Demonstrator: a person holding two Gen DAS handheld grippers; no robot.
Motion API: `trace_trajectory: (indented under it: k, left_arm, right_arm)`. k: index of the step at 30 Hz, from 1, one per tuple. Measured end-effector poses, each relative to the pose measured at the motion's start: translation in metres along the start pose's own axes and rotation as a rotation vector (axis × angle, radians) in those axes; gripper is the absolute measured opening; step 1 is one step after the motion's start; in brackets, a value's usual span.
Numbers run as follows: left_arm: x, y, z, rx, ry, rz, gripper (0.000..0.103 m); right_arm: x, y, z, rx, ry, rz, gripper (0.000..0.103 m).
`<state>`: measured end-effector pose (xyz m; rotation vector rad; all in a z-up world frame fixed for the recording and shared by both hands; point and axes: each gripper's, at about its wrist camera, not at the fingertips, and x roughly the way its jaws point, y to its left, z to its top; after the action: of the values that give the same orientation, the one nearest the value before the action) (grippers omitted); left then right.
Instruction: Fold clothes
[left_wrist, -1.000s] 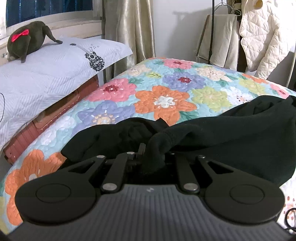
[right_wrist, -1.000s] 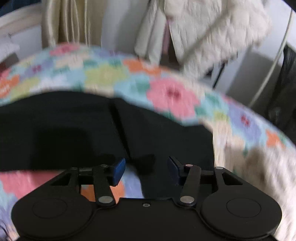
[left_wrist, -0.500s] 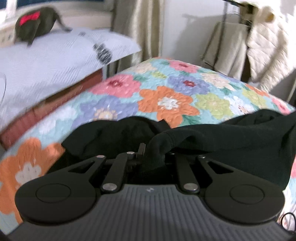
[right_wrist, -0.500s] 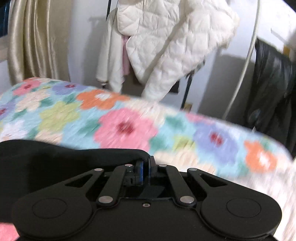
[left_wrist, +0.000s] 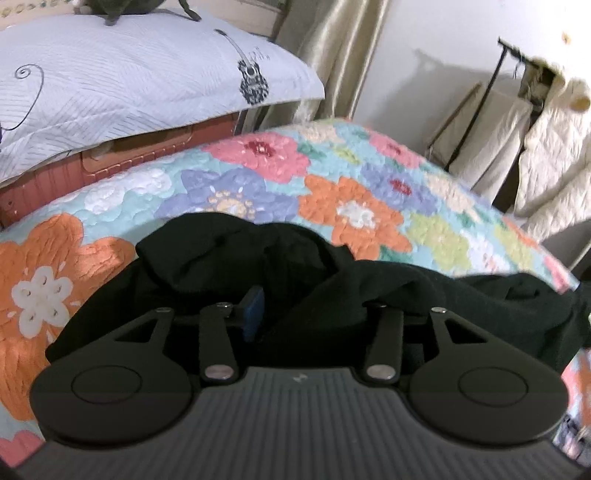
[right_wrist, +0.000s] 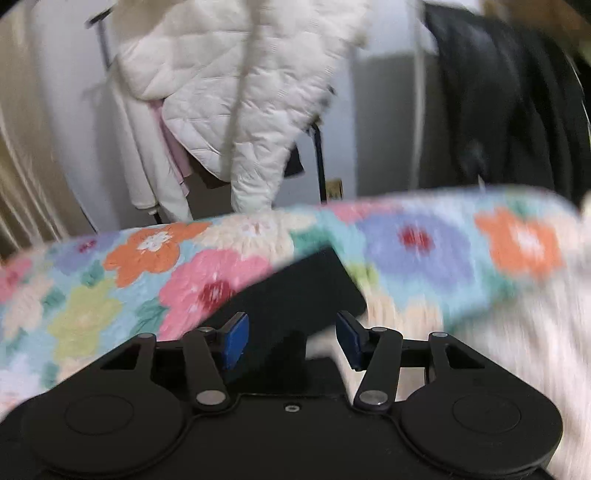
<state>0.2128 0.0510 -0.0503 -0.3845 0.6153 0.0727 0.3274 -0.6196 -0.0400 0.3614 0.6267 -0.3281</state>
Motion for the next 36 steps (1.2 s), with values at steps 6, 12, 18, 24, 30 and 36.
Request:
trace_trajectory:
  k: [6,12,18,24,30,36]
  left_arm:
    - [-0.008,-0.019,-0.003,0.102,-0.114,0.047,0.049]
    - [0.001,-0.022,-0.007,0.159,-0.135,0.117,0.039]
    - [0.001,-0.017,-0.005,0.136,-0.134,0.179,0.038]
    - [0.014,-0.003,-0.005,0.09,0.015,0.196,0.046]
    - [-0.03,0.006,0.008,0.025,-0.113,0.139,0.064]
    - [-0.06,-0.029,0.002,0.193,-0.136,-0.037,0.068]
  right_arm:
    - [-0.005,-0.006,-0.053,0.12,0.129,0.204,0.06]
    - [0.031,0.027,-0.065,-0.024,0.164,0.234,0.026]
    - [0.003,0.027,-0.051,0.03,-0.027,0.379,0.005]
    - [0.009,0.047,-0.054,-0.103,0.071,0.261,0.007]
    - [-0.003,0.029,-0.077,0.043,0.148,0.148,0.058]
    - [-0.007,-0.021,-0.089,0.289,0.152,0.17,0.075]
